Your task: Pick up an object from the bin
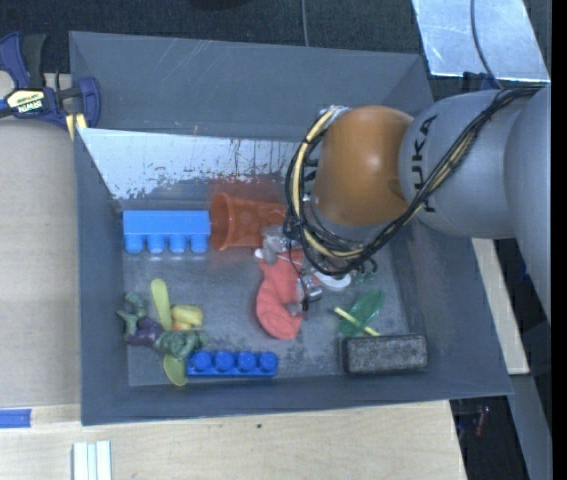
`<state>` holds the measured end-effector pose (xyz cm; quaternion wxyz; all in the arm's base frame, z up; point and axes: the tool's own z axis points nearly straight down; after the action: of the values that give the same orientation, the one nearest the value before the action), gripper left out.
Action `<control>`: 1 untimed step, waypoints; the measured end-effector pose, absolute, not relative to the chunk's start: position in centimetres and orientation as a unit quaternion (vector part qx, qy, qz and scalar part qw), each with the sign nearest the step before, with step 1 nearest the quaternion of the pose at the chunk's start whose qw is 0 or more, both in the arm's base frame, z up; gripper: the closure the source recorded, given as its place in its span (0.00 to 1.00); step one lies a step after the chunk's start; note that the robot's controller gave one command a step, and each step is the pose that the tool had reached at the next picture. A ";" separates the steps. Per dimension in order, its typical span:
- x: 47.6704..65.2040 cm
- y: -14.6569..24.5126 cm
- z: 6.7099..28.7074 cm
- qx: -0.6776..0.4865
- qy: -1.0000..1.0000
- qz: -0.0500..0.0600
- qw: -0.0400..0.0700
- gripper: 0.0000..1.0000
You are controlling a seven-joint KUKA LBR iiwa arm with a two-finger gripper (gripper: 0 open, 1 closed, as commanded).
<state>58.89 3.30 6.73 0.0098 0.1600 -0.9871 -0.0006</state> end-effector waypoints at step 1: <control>59.8 3.6 7.2 0.158 -0.987 -0.001 -0.009 1.00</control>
Offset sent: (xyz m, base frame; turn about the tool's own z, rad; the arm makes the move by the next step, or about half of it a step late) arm 0.0000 0.0000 0.0000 0.0000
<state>59.76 3.55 7.20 -0.0089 0.1584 -0.9873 -0.0012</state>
